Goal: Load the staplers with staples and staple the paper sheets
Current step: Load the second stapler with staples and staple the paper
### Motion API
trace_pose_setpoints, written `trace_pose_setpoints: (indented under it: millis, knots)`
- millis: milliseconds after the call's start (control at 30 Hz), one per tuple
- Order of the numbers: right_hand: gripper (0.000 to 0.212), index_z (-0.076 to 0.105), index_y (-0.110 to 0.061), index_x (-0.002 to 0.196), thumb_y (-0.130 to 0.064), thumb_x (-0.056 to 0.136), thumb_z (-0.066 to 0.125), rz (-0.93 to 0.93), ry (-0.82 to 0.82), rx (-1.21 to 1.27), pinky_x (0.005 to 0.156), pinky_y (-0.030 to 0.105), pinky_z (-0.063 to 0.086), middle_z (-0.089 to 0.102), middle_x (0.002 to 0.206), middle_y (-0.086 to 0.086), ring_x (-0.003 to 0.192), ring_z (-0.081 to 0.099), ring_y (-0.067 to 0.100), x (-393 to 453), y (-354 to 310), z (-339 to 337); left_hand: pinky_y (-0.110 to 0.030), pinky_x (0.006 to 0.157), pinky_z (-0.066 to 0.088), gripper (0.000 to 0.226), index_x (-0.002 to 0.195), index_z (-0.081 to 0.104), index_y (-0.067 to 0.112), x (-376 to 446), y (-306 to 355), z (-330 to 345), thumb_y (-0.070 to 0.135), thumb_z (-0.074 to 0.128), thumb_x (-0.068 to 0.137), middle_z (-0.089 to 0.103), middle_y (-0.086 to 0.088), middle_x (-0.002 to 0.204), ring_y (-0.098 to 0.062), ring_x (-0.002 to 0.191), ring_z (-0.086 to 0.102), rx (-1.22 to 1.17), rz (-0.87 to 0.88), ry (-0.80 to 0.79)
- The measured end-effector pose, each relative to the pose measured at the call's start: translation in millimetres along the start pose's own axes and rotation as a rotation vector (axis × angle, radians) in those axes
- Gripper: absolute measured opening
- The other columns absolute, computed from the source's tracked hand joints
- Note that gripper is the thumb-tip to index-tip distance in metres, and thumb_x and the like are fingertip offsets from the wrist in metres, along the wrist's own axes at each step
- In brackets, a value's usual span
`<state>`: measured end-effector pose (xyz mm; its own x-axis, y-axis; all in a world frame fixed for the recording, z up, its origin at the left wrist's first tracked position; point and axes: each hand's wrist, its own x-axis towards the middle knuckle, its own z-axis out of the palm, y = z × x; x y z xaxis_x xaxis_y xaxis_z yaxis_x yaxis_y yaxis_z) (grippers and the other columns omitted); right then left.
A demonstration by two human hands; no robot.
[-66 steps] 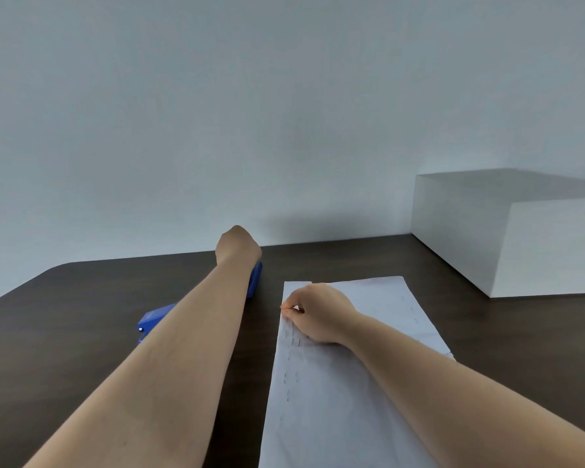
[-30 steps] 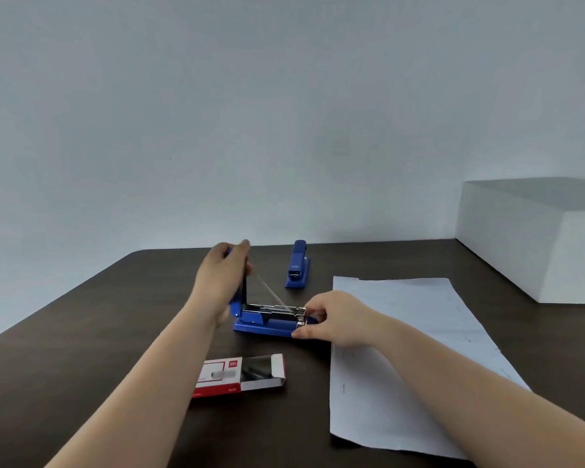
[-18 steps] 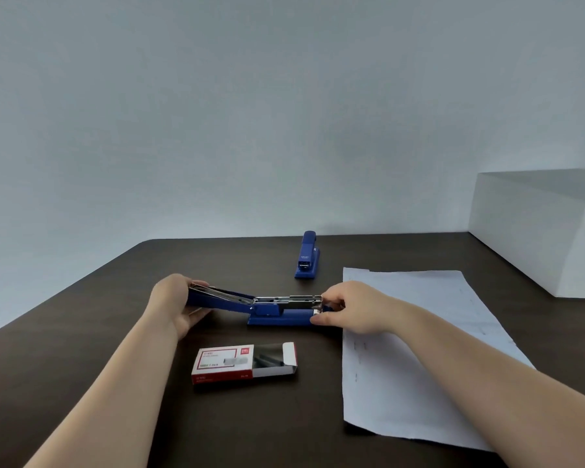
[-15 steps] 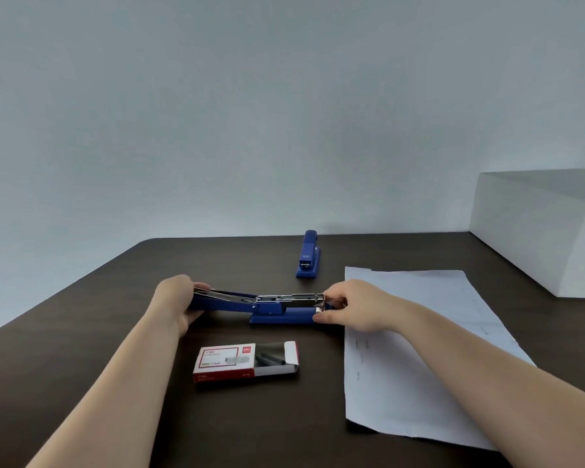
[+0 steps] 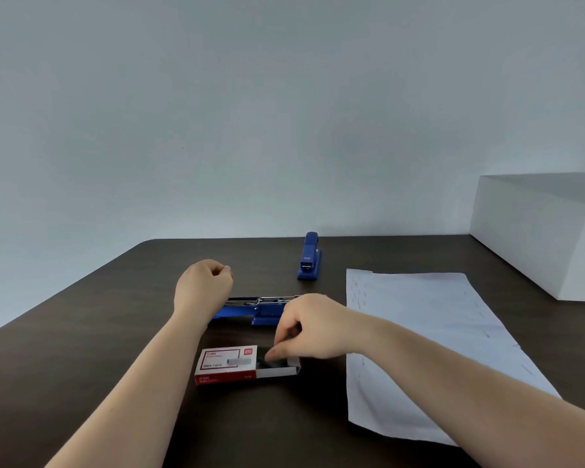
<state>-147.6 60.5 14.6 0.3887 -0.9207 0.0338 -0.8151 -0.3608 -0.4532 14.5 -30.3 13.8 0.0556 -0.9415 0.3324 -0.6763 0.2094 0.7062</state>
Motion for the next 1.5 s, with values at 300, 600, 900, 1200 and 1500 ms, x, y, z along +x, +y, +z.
trace_pose_setpoints:
  millis: [300,600,900,1200,1500]
  knots:
    - [0.027,0.07,-0.015,0.11,-0.028,0.088,0.062,-0.022,-0.059,-0.05,0.082,0.022,0.044,0.066,0.106,0.0,0.088,0.053,0.005,-1.9,-6.8,2.2,-0.022,0.053,0.037,0.02,0.084,0.07,0.015,-13.3,19.2,12.0,0.024,0.053,0.092,0.059,0.007,0.066,-0.007,0.058,0.049,0.069,0.153,-0.149]
    - [0.017,0.072,-0.015,0.1,-0.022,0.087,0.064,-0.037,0.097,0.123,0.07,0.01,0.038,0.057,0.084,-0.016,0.076,0.053,0.0,-3.8,-1.2,-2.2,-0.023,0.054,0.037,0.019,0.079,0.067,0.02,-14.2,19.4,15.7,0.026,0.054,0.091,0.057,0.009,0.066,-0.01,0.062,0.051,0.104,0.193,-0.181]
    - [0.019,0.073,-0.018,0.104,-0.021,0.089,0.062,-0.035,0.106,0.091,0.079,0.013,0.045,0.071,0.103,-0.003,0.081,0.058,0.002,-2.9,0.7,1.7,-0.021,0.054,0.038,0.018,0.079,0.064,0.022,-14.7,18.0,17.9,0.027,0.054,0.092,0.059,0.01,0.07,-0.005,0.062,0.05,0.116,0.246,-0.254]
    - [0.017,0.073,-0.016,0.102,-0.021,0.087,0.066,-0.031,0.103,0.093,0.079,0.015,0.049,0.071,0.1,-0.002,0.08,0.062,0.003,-3.2,5.2,3.0,-0.018,0.057,0.039,0.016,0.087,0.067,0.021,-15.2,15.4,18.6,0.028,0.053,0.093,0.062,0.009,0.079,-0.004,0.067,0.052,0.125,0.266,-0.279]
    - [0.018,0.068,-0.012,0.103,-0.017,0.094,0.053,-0.084,0.118,-0.012,0.076,0.01,0.037,0.053,0.094,-0.007,0.08,0.049,0.002,-3.0,1.3,7.2,-0.019,0.055,0.035,0.016,0.086,0.067,0.021,-16.2,15.6,18.0,0.028,0.054,0.093,0.057,0.013,0.073,-0.003,0.063,0.049,0.102,0.274,-0.283]
